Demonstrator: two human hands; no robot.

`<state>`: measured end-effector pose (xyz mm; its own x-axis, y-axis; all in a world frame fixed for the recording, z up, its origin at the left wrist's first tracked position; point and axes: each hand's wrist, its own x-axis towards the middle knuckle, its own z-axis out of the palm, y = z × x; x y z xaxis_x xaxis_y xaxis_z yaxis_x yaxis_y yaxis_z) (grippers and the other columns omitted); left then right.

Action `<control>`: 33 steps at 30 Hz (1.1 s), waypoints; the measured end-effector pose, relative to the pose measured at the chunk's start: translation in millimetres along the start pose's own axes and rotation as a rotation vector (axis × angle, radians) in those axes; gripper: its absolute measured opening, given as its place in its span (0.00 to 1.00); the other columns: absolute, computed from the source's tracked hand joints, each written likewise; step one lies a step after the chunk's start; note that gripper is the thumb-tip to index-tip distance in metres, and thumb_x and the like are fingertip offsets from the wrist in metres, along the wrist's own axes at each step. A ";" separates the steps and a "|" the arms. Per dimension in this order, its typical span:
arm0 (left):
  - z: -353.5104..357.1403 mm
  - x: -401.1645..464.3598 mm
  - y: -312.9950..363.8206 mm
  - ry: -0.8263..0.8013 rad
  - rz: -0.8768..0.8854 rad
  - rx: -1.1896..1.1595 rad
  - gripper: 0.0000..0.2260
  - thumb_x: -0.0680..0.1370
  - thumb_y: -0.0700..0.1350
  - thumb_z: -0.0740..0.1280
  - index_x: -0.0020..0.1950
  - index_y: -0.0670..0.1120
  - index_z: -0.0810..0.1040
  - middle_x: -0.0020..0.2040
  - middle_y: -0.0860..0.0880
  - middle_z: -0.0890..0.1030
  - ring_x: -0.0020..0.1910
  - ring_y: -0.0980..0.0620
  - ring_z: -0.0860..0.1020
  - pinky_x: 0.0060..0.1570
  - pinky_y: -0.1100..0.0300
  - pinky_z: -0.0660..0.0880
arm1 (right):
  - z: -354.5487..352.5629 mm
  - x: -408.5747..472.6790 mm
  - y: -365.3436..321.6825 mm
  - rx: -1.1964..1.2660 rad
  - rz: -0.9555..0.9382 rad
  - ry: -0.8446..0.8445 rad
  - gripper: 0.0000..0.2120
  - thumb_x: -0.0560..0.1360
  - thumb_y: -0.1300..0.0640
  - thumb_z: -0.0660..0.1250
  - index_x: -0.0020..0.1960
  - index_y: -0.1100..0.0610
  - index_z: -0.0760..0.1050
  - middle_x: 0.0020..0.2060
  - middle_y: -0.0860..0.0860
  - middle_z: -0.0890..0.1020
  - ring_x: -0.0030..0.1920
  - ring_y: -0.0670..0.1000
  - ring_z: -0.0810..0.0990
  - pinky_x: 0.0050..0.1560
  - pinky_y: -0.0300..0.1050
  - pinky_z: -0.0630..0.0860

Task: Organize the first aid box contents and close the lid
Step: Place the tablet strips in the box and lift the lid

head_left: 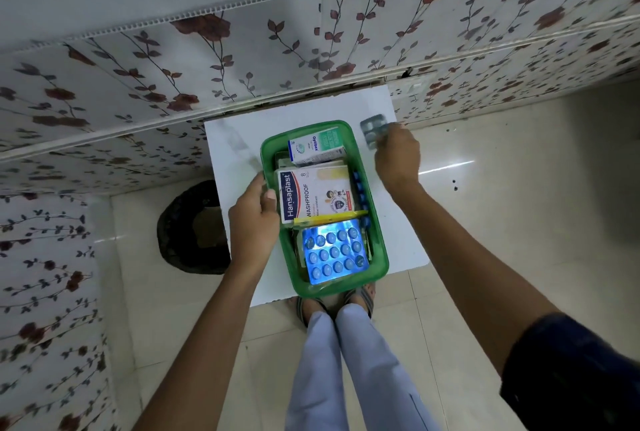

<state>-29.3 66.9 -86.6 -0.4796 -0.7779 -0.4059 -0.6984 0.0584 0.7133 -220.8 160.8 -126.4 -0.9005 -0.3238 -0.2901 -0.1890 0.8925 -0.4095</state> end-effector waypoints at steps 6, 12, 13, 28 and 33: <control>-2.8 1.4 0.5 -0.025 -0.040 -0.090 0.15 0.77 0.42 0.57 0.58 0.57 0.75 0.49 0.54 0.80 0.50 0.48 0.80 0.56 0.47 0.77 | -60.3 -73.3 -17.5 0.262 -0.244 -0.127 0.12 0.76 0.58 0.64 0.59 0.57 0.74 0.38 0.50 0.80 0.32 0.44 0.75 0.32 0.28 0.67; -5.7 -1.6 2.3 -0.033 -0.073 -0.097 0.15 0.77 0.44 0.57 0.59 0.59 0.72 0.50 0.53 0.81 0.51 0.48 0.81 0.54 0.44 0.78 | -29.4 -118.0 -13.3 0.055 -0.586 -0.454 0.19 0.71 0.64 0.67 0.61 0.57 0.76 0.52 0.59 0.82 0.48 0.58 0.81 0.51 0.47 0.77; -6.0 -1.5 2.6 -0.034 -0.072 -0.096 0.15 0.77 0.43 0.57 0.59 0.57 0.74 0.49 0.52 0.82 0.50 0.48 0.81 0.52 0.45 0.78 | -26.3 -117.8 -11.3 0.056 -0.579 -0.417 0.19 0.70 0.66 0.66 0.60 0.58 0.76 0.54 0.59 0.81 0.51 0.60 0.80 0.51 0.49 0.77; -6.7 -10.4 6.1 -0.225 -0.158 0.083 0.13 0.77 0.38 0.58 0.60 0.44 0.72 0.57 0.42 0.81 0.53 0.42 0.79 0.47 0.56 0.75 | -44.1 -62.6 5.3 0.424 -0.060 -0.118 0.09 0.74 0.60 0.63 0.50 0.52 0.80 0.38 0.49 0.82 0.39 0.49 0.78 0.43 0.32 0.74; -14.4 -13.9 -1.1 -0.244 -0.165 -0.105 0.15 0.76 0.36 0.59 0.54 0.55 0.75 0.52 0.43 0.83 0.49 0.44 0.81 0.48 0.40 0.79 | -32.2 -40.6 24.0 0.699 0.251 -0.308 0.09 0.74 0.64 0.63 0.49 0.55 0.79 0.39 0.52 0.79 0.40 0.52 0.77 0.45 0.45 0.79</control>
<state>-14.2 68.6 -73.5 -0.4867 -0.5974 -0.6374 -0.7249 -0.1310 0.6763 -201.4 205.5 -96.6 -0.7156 -0.3025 -0.6296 0.3859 0.5800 -0.7174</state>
